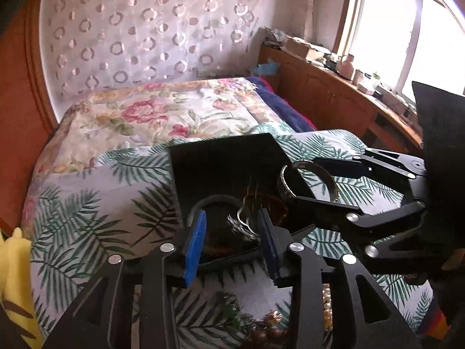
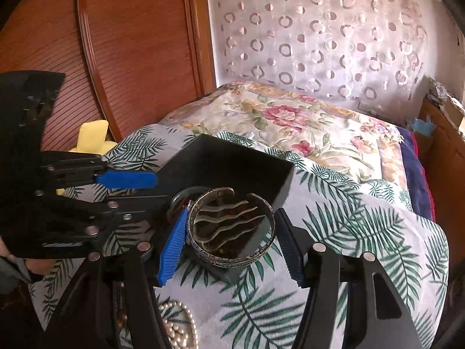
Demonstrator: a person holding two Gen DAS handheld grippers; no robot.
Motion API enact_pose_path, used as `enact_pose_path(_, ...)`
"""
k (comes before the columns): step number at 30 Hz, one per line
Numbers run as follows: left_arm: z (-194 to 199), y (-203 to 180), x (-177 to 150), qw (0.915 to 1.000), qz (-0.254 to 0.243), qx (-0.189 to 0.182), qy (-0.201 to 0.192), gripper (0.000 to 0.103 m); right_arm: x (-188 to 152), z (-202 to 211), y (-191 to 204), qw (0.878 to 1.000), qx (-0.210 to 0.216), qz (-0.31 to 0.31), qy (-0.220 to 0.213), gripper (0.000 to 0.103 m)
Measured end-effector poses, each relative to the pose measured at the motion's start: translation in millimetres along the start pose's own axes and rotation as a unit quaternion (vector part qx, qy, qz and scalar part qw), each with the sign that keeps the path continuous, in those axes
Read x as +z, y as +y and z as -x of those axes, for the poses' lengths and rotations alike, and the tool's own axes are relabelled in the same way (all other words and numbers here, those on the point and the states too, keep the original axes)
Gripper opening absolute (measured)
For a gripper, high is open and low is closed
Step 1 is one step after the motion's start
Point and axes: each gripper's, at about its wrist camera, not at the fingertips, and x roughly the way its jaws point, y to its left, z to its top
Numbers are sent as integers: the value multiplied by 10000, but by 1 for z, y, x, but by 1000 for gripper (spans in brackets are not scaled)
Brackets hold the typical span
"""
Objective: Organize jewelry
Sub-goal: 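Carry the comb and cuff over the black box and release both, then grasp the wooden bead bracelet with the left tool while the right tool reaches the pearls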
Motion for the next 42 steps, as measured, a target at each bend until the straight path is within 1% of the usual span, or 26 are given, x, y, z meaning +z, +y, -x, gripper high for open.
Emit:
enact_pose_path(1,4,3,-2,10000,23,48,-36,37,2,-2,0,10000,6,10,6,63)
enact_pose_path(4,13,12,-7,9997,96,202,-99,46,8,-12,3,10000,56,29,41,63)
enact_pose_path(6,17,19,-10,9994,154,294,-113,51,12,-21,6,9999,73,47,89,63)
enact_pose_path(7,19,22,-12,9992,182,343,-118,55,14,-25,7,9999,71,52,117,63)
enact_pose_path(8,22,27,-16,9987,228,445,-137,57,15,-28,8,9999,76,52,139,63)
enact_pose_path(10,27,34,-21,9976,297,601,-164,57,17,-34,11,9998,90,60,190,63)
enact_pose_path(16,34,53,-36,9955,528,776,-84,57,23,-41,17,9997,63,117,182,63)
enact_pose_path(20,37,59,-46,9948,609,820,-28,57,22,-31,15,9999,17,113,112,63)
enact_pose_path(22,39,59,-50,9948,601,820,-12,58,20,-18,13,10000,6,25,29,63)
enact_pose_path(27,42,50,-57,9958,543,737,29,58,-2,21,16,9998,73,-117,-110,63)
enact_pose_path(32,41,35,-66,9970,437,626,89,58,-36,51,26,9999,-15,-105,-62,63)
enact_pose_path(38,44,15,-84,9982,297,490,185,58,-73,71,33,9998,-173,-76,98,63)
enact_pose_path(42,45,6,-97,9985,269,374,305,58,-100,77,30,9991,-196,-258,271,63)
